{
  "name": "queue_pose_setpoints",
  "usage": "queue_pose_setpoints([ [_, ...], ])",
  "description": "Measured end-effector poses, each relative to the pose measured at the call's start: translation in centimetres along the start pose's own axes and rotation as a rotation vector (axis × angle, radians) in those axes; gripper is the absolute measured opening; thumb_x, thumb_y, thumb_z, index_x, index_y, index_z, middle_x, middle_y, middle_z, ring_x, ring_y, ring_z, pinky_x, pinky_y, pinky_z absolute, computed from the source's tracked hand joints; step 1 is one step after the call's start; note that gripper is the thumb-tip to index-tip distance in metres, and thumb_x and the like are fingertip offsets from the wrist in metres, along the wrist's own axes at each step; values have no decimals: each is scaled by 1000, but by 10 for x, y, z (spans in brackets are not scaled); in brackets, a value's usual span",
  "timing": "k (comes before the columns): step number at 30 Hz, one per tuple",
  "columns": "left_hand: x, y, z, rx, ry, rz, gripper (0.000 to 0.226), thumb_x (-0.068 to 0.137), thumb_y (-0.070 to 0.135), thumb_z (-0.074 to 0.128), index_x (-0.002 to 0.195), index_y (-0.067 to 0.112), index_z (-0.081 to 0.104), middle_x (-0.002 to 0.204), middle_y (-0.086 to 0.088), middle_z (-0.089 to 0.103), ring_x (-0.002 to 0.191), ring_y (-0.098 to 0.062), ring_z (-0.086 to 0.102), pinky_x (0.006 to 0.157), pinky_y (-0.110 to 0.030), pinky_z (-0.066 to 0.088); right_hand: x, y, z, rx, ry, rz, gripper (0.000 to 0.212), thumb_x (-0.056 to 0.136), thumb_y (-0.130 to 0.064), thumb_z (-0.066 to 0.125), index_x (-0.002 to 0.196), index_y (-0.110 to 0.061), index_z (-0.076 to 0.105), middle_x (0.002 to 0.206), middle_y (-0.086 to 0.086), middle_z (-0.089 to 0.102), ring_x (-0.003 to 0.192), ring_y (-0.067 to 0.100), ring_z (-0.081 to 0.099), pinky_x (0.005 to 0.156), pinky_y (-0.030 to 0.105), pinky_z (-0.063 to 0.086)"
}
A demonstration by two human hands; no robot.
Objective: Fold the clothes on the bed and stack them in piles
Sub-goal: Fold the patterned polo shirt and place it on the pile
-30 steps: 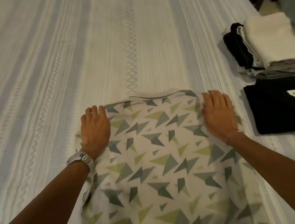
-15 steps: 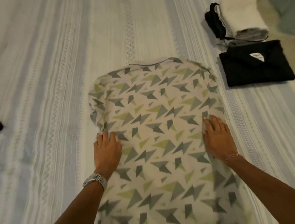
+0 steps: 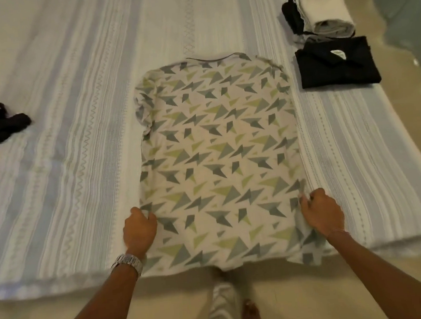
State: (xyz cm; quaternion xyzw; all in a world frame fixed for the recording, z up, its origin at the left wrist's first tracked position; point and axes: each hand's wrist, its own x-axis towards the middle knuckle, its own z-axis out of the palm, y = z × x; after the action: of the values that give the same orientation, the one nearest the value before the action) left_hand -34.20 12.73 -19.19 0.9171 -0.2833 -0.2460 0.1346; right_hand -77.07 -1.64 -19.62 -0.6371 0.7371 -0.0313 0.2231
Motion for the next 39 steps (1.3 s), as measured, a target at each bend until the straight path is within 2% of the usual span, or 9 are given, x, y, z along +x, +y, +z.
queue_pose_setpoints([
  [5, -29, -27, -3, -83, -93, -74, 43, 100, 36, 58, 112, -6, 64, 115, -25, 66, 104, -42, 61, 84, -43, 48, -32, 10, -7, 44, -200, 91, 46, 100, -44, 55, 69, -11, 48, 68, 7, 57, 61, 21, 54, 55, 31, 37],
  [8, -39, -39, -4, -200, -97, -81, 54, 101, 48, 53, 105, -4, 67, 107, -22, 69, 97, -39, 63, 86, -46, 52, -42, 10, -11, 151, -166, 93, 43, 105, -40, 49, 74, -10, 47, 71, 8, 55, 65, 24, 52, 60, 36, 39],
  [12, -51, -45, -10, -331, -19, -83, 59, 101, 55, 48, 82, 0, 59, 83, -13, 63, 78, -30, 58, 71, -40, 46, -53, 18, -13, 355, -138, 148, 46, 106, -47, 42, 97, -2, 51, 81, 6, 53, 71, 20, 51, 56, 32, 34],
  [17, -48, -59, -19, -422, 57, -113, 54, 105, 46, 47, 68, 6, 49, 67, -13, 51, 62, -23, 47, 58, -34, 39, -55, 40, -15, 434, -98, 174, 58, 95, -59, 58, 89, -1, 62, 81, 12, 67, 73, 27, 63, 58, 33, 43],
  [23, -43, -73, -29, -524, 51, -58, 39, 100, 32, 62, 74, 6, 50, 70, -13, 50, 68, -27, 52, 67, -49, 58, -64, 42, -31, 510, -153, 143, 48, 95, -50, 63, 72, -9, 68, 71, 5, 70, 71, 25, 66, 63, 34, 51],
  [26, -40, -68, -30, -495, 79, -28, 38, 99, 32, 63, 75, 7, 49, 69, -13, 51, 65, -26, 50, 58, -41, 50, -64, 46, -28, 563, -134, 164, 53, 96, -52, 62, 86, -1, 67, 85, 14, 72, 78, 30, 68, 66, 35, 49],
  [30, -39, -68, -27, -373, 127, 15, 42, 99, 39, 62, 81, 3, 54, 74, -11, 59, 66, -25, 53, 56, -33, 39, -64, 49, -22, 432, -44, 181, 72, 90, -66, 61, 80, 5, 54, 80, 27, 64, 66, 32, 58, 61, 36, 40],
  [36, -44, -77, -23, -95, 116, 52, 54, 96, 51, 60, 68, 6, 55, 61, -10, 59, 59, -27, 55, 55, -36, 35, -70, 47, -18, 232, 0, 167, 58, 94, -62, 58, 75, -7, 53, 69, 10, 60, 66, 28, 57, 58, 35, 39],
  [39, -47, -84, -21, -151, 6, 24, 49, 90, 47, 72, 67, 6, 58, 58, -10, 61, 57, -28, 60, 57, -39, 47, -68, 49, -15, 245, -7, 188, 57, 94, -56, 61, 67, -7, 51, 62, 11, 59, 62, 29, 57, 56, 34, 36],
])
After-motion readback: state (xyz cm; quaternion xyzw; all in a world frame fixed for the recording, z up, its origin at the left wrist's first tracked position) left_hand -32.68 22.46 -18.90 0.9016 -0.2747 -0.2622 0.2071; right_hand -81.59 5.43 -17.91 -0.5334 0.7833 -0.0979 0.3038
